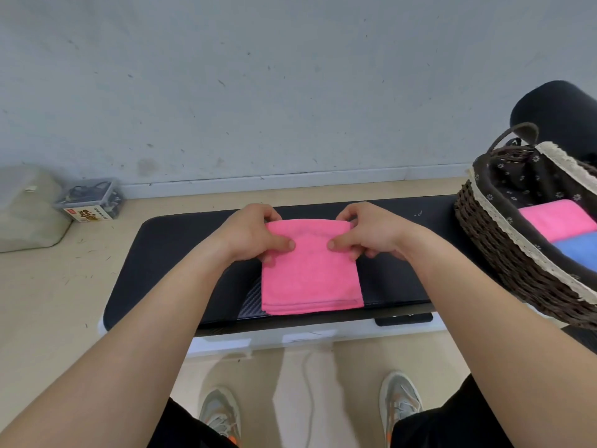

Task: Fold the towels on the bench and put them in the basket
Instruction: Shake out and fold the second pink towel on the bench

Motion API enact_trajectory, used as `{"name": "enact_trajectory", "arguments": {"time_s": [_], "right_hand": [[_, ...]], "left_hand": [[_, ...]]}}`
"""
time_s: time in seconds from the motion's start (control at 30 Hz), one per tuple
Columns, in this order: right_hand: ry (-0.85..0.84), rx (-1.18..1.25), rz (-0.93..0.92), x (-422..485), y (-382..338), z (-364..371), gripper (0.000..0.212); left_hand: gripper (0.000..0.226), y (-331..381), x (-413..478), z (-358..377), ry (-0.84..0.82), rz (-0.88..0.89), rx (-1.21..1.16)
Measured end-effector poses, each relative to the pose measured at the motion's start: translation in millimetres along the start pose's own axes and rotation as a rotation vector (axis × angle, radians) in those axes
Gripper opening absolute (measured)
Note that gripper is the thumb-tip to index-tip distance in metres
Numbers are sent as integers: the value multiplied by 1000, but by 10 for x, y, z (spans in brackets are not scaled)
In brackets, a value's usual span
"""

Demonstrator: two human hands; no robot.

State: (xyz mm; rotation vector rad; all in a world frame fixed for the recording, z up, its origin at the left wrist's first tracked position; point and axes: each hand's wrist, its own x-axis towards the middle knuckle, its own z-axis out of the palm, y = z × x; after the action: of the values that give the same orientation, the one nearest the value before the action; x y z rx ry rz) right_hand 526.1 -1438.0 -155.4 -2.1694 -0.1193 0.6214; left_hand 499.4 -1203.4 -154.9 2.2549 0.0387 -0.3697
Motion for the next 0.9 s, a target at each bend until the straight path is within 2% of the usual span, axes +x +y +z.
{"name": "enact_trajectory", "arguments": {"time_s": [0.13, 0.33, 0.53, 0.67, 0.9], "right_hand": [[-14, 174, 16, -57, -8, -19, 44], [-39, 193, -51, -143, -6, -50, 35], [-87, 149, -159, -243, 115, -62, 30], [-33, 68, -283, -372, 203, 8, 29], [73, -70, -396, -564, 457, 235, 32]], "left_hand": [[32, -21, -62, -21, -15, -51, -156], [28, -58, -165, -86, -8, 9, -233], [26, -161, -274, -72, 11, 131, -76], [27, -267, -388, -37, 30, 207, 81], [34, -444, -590, 102, 90, 337, 262]]}}
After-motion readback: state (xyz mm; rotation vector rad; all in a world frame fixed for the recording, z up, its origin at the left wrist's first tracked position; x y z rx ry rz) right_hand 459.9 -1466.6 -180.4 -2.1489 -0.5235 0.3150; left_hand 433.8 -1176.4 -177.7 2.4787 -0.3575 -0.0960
